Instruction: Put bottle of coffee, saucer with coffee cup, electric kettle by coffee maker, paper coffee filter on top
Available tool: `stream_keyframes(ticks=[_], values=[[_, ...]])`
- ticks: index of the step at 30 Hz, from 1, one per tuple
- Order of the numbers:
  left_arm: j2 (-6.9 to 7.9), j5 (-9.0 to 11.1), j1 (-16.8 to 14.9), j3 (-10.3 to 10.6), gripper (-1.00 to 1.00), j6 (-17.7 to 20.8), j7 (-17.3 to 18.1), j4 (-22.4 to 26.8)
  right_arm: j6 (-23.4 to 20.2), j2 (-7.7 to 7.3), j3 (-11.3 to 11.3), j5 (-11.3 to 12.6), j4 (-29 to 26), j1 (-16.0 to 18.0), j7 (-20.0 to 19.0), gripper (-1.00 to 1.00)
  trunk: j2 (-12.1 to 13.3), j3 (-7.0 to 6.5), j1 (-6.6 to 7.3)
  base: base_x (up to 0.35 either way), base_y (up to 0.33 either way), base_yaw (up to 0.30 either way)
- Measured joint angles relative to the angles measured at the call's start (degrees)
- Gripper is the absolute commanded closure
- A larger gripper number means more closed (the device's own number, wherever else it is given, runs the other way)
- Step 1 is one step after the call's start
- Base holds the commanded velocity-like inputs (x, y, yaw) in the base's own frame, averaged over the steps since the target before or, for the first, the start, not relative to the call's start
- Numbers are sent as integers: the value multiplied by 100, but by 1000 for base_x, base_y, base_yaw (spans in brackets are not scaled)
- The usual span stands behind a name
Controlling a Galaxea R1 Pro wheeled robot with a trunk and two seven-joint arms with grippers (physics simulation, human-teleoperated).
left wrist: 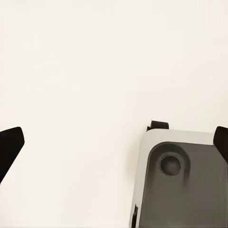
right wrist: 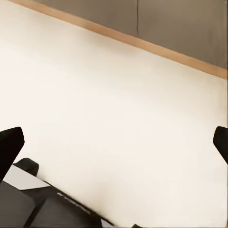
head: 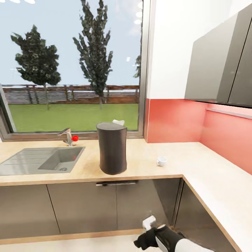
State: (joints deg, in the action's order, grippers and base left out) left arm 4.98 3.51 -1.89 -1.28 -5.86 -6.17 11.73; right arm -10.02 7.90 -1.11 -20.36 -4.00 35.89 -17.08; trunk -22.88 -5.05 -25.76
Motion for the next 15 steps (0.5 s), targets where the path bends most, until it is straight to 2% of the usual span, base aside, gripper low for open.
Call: stream_keyframes(ticks=[3, 4, 5, 9, 15], values=[[-4, -5, 4, 2, -100, -179, -1, -38, 614, -12, -2, -2, 198, -375, 878, -100, 0, 1, 0, 0, 0, 0], [-7, -3, 8, -12, -100, -240, -2, -54, 931, -20, -1, -14, 220, -639, 1220, -100, 0, 0, 0, 0, 0, 0], [-9, -3, 11, -20, -100, -264, -3, -63, 1090, -26, 0, -26, 228, -794, 1369, -100, 0, 0, 0, 0, 0, 0], [-31, 26, 21, -38, -100, -301, -3, -86, 1360, -48, 15, -71, 253, -1066, 1568, -100, 0, -1, 0, 0, 0, 0], [-48, 58, 23, -67, -100, -312, -4, -87, 1398, -112, 14, -57, 248, -1110, 1614, -100, 0, -1, 0, 0, 0, 0]])
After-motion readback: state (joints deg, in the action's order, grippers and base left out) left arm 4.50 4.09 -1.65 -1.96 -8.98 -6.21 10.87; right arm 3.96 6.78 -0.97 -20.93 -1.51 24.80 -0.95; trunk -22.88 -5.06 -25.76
